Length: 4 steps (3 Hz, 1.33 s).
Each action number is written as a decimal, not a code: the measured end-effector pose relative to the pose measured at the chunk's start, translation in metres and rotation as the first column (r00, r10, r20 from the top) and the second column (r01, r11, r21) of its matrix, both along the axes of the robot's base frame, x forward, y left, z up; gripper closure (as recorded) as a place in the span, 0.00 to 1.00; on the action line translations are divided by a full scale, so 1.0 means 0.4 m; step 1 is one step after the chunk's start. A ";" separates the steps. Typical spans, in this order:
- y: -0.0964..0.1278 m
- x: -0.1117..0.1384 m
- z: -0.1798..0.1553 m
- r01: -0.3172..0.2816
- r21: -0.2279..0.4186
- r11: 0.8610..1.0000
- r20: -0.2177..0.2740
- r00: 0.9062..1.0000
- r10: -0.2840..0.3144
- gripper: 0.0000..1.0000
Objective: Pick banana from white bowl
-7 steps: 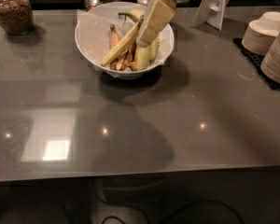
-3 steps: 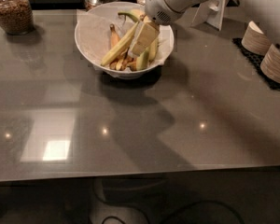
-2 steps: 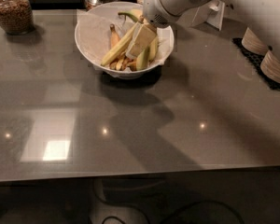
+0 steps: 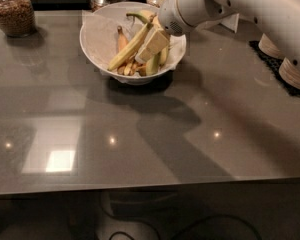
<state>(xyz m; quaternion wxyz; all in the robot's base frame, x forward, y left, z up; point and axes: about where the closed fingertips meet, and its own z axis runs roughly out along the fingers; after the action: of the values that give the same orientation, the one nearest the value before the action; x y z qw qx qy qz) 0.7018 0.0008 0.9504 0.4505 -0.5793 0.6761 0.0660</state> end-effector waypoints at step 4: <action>-0.029 0.020 -0.033 0.065 0.160 0.985 -0.038 0.997 -0.060 0.03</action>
Offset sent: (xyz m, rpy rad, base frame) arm 0.0065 -0.0220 -0.0154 0.1831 0.0381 -0.0875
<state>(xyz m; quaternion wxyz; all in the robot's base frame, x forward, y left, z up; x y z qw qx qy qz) 0.7099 -0.0109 0.9374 0.4866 -0.5182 0.6937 0.1158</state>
